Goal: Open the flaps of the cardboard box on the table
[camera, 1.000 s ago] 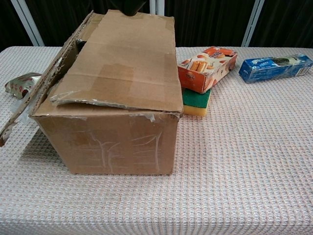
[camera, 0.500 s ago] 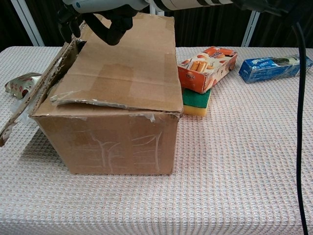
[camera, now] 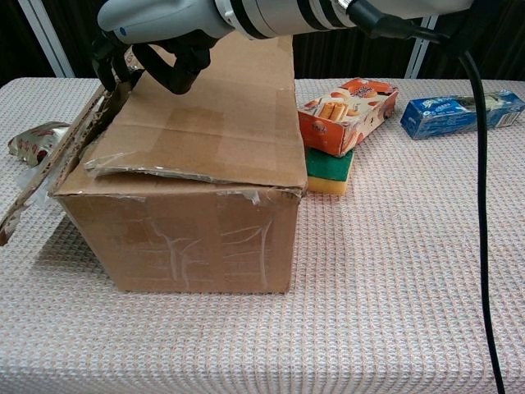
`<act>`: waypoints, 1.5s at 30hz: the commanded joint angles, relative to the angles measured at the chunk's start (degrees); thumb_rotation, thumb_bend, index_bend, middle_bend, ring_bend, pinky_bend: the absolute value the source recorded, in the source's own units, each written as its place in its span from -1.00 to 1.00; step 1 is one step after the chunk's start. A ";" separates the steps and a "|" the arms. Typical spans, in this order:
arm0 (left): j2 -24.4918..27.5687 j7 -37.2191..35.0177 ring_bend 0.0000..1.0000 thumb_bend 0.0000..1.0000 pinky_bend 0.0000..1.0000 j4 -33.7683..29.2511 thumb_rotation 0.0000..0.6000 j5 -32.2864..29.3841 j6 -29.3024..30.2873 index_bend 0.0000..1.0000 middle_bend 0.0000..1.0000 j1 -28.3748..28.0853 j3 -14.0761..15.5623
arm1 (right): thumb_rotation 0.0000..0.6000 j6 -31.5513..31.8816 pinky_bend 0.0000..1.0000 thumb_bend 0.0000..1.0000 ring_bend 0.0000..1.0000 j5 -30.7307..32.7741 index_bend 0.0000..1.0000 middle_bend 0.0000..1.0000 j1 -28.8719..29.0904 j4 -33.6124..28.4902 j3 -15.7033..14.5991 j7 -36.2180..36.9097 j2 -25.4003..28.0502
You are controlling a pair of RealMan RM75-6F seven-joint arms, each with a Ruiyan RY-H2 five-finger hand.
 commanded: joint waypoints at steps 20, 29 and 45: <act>0.02 0.71 -0.67 -0.90 -0.53 -0.82 0.52 0.40 -2.32 -0.61 -0.45 -0.85 -0.54 | 1.00 3.72 -1.00 1.00 -1.00 1.45 -0.25 -0.34 0.63 -4.97 -1.80 1.76 6.53; -0.11 0.71 -0.67 -0.90 -0.53 -0.96 0.52 0.36 -3.51 -0.61 -0.45 -1.20 -0.48 | 1.00 5.71 -1.00 1.00 -0.99 0.32 -0.06 -0.17 -0.79 -7.69 -1.45 3.22 10.95; -0.01 1.57 -0.67 -0.90 -0.53 -2.22 0.53 0.98 -4.88 -0.61 -0.45 -2.16 -0.54 | 1.00 8.67 -1.00 1.00 -0.87 -3.81 0.14 0.05 -6.07 -17.12 0.23 6.89 24.24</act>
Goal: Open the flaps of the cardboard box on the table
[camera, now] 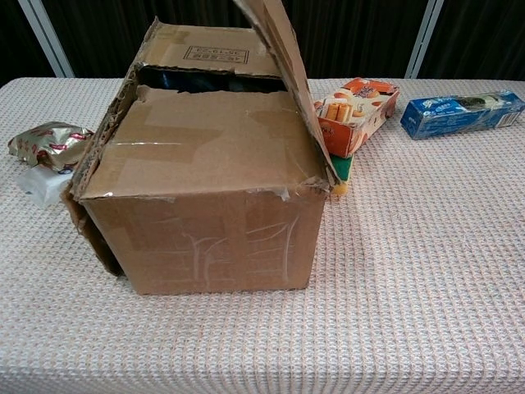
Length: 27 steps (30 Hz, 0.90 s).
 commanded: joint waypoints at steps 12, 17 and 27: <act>0.02 0.69 -0.67 -0.90 -0.53 -0.99 0.53 0.38 -1.20 -0.61 -0.45 -0.89 0.06 | 1.00 1.23 -1.00 1.00 -0.85 -5.10 0.17 0.07 -7.74 -6.86 -0.83 3.93 11.00; 0.05 1.30 -0.67 -0.90 -0.53 -1.43 0.53 0.36 -1.88 -0.61 -0.45 -1.32 0.07 | 1.00 1.36 -1.00 1.00 -0.86 -8.23 0.16 0.00 -11.39 -7.50 -1.68 5.96 13.72; -0.06 2.78 -0.67 -0.90 -0.53 -2.39 0.52 0.29 -2.42 -0.61 -0.45 -1.95 -0.10 | 1.00 -0.29 -1.00 1.00 -0.91 -13.04 0.05 -0.15 -17.96 -6.09 -4.20 9.94 16.40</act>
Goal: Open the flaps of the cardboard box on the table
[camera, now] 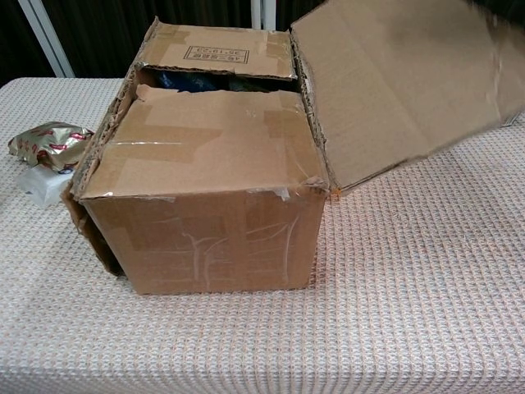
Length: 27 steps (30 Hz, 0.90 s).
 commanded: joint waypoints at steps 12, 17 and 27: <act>0.25 1.33 -0.67 -0.90 -0.53 -1.49 0.53 -0.08 0.44 -0.61 -0.45 -0.38 -0.45 | 1.00 1.52 -1.00 1.00 -1.00 -10.72 -0.37 -0.35 -6.73 3.46 1.66 9.76 -1.26; 0.66 1.43 -0.67 -0.90 -0.53 -1.90 0.52 0.02 0.74 -0.61 -0.45 -0.29 -0.45 | 1.00 -0.38 -1.00 1.00 -1.00 -11.24 -0.37 -0.35 -7.03 3.72 2.00 11.71 -3.24; 0.67 0.73 -0.67 -0.90 -0.53 -1.50 0.53 0.26 1.59 -0.61 -0.45 0.33 -0.15 | 1.00 -8.61 -1.00 1.00 -1.00 -8.49 -0.46 -0.37 -4.59 6.87 1.94 16.48 -10.94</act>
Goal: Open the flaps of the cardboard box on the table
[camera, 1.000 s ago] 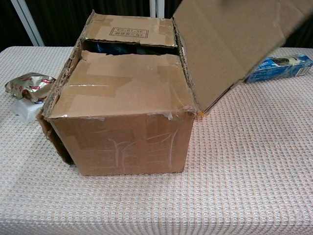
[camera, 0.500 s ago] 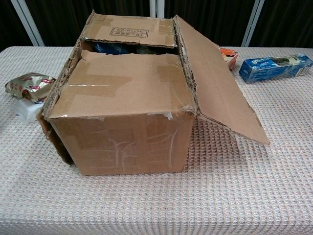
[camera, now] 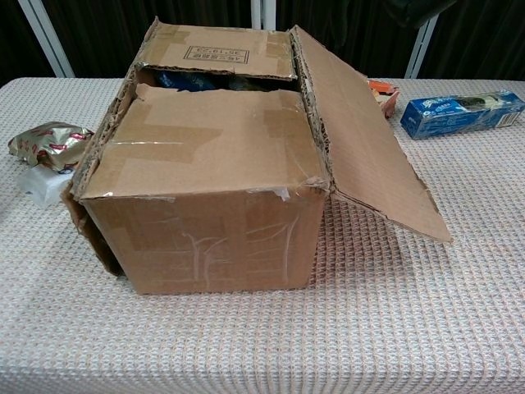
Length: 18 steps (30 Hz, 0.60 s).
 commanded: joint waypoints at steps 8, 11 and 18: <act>0.03 -1.57 -0.67 -0.90 -0.53 1.25 0.52 -0.03 0.43 -0.61 -0.45 0.54 0.22 | 1.00 -2.22 -1.00 1.00 -1.00 6.88 -0.67 -0.53 3.69 5.15 -0.17 -3.63 -9.77; -0.20 -2.15 -0.67 -0.90 -0.53 1.85 0.53 0.06 0.42 -0.61 -0.45 0.61 0.32 | 1.00 -1.29 -1.00 1.00 -1.00 9.98 -0.72 -0.59 4.98 6.21 -0.35 -6.60 -12.44; -0.34 -3.52 -0.67 -0.90 -0.53 3.07 0.53 0.21 0.57 -0.61 -0.45 0.82 0.46 | 1.00 -0.26 -1.00 1.00 -1.00 17.55 -0.78 -0.61 8.86 8.13 -0.65 -12.38 -17.25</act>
